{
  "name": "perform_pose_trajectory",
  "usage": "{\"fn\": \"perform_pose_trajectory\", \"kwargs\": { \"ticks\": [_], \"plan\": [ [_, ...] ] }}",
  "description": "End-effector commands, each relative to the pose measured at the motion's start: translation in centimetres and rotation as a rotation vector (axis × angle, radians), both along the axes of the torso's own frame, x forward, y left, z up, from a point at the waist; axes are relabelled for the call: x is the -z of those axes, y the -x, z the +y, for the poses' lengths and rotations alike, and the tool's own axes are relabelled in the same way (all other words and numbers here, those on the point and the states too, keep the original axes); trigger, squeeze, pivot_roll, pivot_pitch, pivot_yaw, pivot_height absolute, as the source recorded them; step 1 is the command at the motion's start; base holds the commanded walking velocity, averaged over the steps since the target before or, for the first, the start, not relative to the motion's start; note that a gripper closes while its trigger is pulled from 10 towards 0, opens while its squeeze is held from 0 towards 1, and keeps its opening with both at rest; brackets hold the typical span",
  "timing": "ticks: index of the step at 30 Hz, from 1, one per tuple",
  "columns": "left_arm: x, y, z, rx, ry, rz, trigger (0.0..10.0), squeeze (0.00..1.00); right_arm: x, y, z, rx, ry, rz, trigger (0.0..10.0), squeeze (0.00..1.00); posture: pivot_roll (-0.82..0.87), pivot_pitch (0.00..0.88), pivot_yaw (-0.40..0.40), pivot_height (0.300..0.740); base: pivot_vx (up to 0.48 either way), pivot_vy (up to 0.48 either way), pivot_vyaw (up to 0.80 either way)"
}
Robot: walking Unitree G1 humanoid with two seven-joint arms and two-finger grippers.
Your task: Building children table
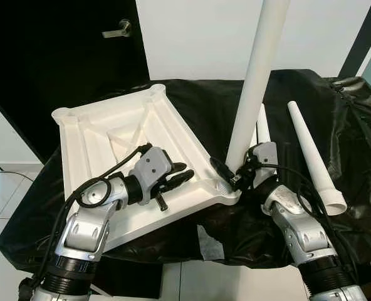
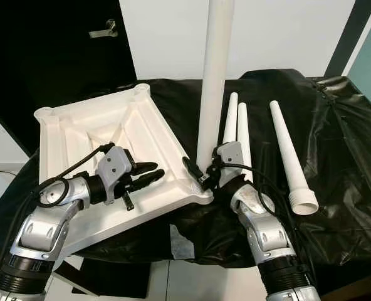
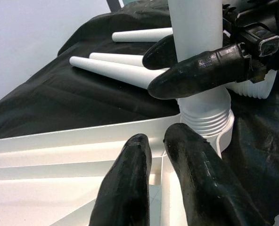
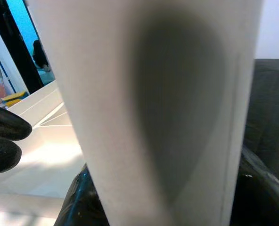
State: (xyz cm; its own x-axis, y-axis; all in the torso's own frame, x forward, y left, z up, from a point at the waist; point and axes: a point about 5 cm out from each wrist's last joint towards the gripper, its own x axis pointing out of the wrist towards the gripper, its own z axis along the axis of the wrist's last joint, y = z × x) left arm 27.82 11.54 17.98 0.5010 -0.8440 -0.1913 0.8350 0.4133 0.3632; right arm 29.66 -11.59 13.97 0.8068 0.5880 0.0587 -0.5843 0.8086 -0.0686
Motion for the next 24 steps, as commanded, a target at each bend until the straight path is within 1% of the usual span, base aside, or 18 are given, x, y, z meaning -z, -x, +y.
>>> {"fn": "perform_pose_trajectory", "kwargs": {
  "ticks": [1, 2, 3, 4, 5, 6, 7, 8, 9, 10, 11, 12, 13, 14, 15, 16, 18, 24],
  "plan": [
    [-0.2, -0.6, 0.7, -0.126, 0.025, -0.046, 10.0, 0.00, 4.0, 1.0, 0.6, -0.038, 0.034, 0.209, 10.0, 0.00, 0.00, 0.000, 0.032, 0.740, 0.000, 0.000, 0.00],
    [-0.2, -0.6, 0.7, -0.126, 0.025, -0.046, 10.0, 0.00, 4.0, 1.0, 0.6, -0.038, 0.034, 0.209, 10.0, 0.00, 0.00, 0.000, 0.032, 0.740, 0.000, 0.000, 0.00],
    [-0.2, -0.5, 0.6, -0.126, 0.025, -0.046, 10.0, 0.00, 3.9, 0.8, 0.4, 0.008, 0.039, 0.203, 10.0, 0.00, 0.00, 0.000, 0.026, 0.740, 0.000, 0.000, 0.00],
    [-0.2, -0.5, 0.6, -0.126, 0.025, -0.046, 10.0, 0.00, 3.9, 0.8, 0.4, 0.008, 0.039, 0.203, 10.0, 0.00, 0.00, 0.000, 0.026, 0.740, 0.000, 0.000, 0.00],
    [-0.1, -0.5, 0.6, -0.126, 0.024, -0.046, 10.0, 0.00, 3.8, 0.7, 0.3, 0.072, 0.049, 0.185, 10.0, 0.00, 0.01, 0.000, 0.022, 0.740, 0.000, 0.000, 0.00],
    [-0.1, -0.5, 0.6, -0.126, 0.024, -0.046, 10.0, 0.00, 3.8, 0.7, 0.3, 0.072, 0.049, 0.185, 10.0, 0.00, 0.01, 0.000, 0.022, 0.740, 0.000, 0.000, 0.00],
    [-0.2, -0.5, 0.7, -0.127, 0.024, -0.047, 10.0, 0.00, 3.6, 0.7, 0.5, 0.128, 0.034, 0.175, 10.0, 0.00, 0.01, 0.000, 0.021, 0.740, 0.000, 0.000, 0.00],
    [-0.2, -0.5, 0.7, -0.127, 0.024, -0.047, 10.0, 0.00, 3.6, 0.7, 0.5, 0.128, 0.034, 0.175, 10.0, 0.00, 0.01, 0.000, 0.021, 0.740, 0.000, 0.000, 0.00],
    [-0.1, -0.5, 0.7, -0.127, 0.023, -0.048, 10.0, 0.00, 3.4, 0.8, 0.7, 0.206, 0.016, 0.163, 10.0, 0.00, 0.01, 0.000, 0.016, 0.740, 0.000, 0.000, 0.00],
    [-0.1, -0.5, 0.7, -0.127, 0.023, -0.048, 10.0, 0.00, 3.4, 0.8, 0.7, 0.206, 0.016, 0.163, 10.0, 0.00, 0.01, 0.000, 0.016, 0.740, 0.000, 0.000, 0.00],
    [-0.1, -0.5, 0.7, -0.128, 0.023, -0.048, 10.0, 0.00, 3.3, 0.9, 0.8, 0.259, 0.002, 0.156, 10.0, 0.00, 0.01, 0.000, 0.016, 0.740, 0.000, 0.000, 0.00],
    [-0.1, -0.5, 0.7, -0.128, 0.023, -0.048, 10.0, 0.00, 3.3, 0.9, 0.8, 0.259, 0.002, 0.156, 10.0, 0.00, 0.01, 0.000, 0.016, 0.740, 0.000, 0.000, 0.00],
    [-0.1, -0.5, 0.7, -0.129, 0.024, -0.049, 10.0, 0.00, 3.2, 1.1, 1.1, 0.315, -0.022, 0.155, 10.0, 0.00, 0.01, 0.000, 0.013, 0.740, 0.000, 0.000, 0.00],
    [-0.1, -0.5, 0.7, -0.129, 0.024, -0.049, 10.0, 0.00, 3.2, 1.1, 1.1, 0.315, -0.022, 0.155, 10.0, 0.00, 0.01, 0.000, 0.013, 0.740, 0.000, 0.000, 0.00],
    [-0.1, -0.4, 0.7, -0.128, 0.024, -0.049, 10.0, 0.00, 3.0, 1.4, 1.2, 0.376, -0.026, 0.137, 10.0, 0.00, 0.01, 0.000, 0.007, 0.740, 0.000, 0.000, 0.00],
    [-0.1, -0.4, 0.7, -0.128, 0.024, -0.049, 10.0, 0.00, 3.0, 1.4, 1.2, 0.376, -0.026, 0.137, 10.0, 0.00, 0.01, 0.000, 0.007, 0.740, 0.000, 0.000, 0.00],
    [-0.1, -0.4, 0.7, -0.127, 0.022, -0.050, 10.0, 0.00, 2.8, 2.0, 1.7, 0.474, -0.040, 0.111, 10.0, 0.00, 0.02, 0.000, 0.002, 0.740, 0.000, 0.000, 0.00],
    [-0.1, -0.4, 0.7, -0.127, 0.020, -0.051, 10.0, 0.00, 2.6, 2.1, 1.7, 0.514, -0.055, 0.116, 10.0, 0.00, 0.01, 0.000, 0.008, 0.740, 0.000, 0.000, 0.00]
  ]
}}
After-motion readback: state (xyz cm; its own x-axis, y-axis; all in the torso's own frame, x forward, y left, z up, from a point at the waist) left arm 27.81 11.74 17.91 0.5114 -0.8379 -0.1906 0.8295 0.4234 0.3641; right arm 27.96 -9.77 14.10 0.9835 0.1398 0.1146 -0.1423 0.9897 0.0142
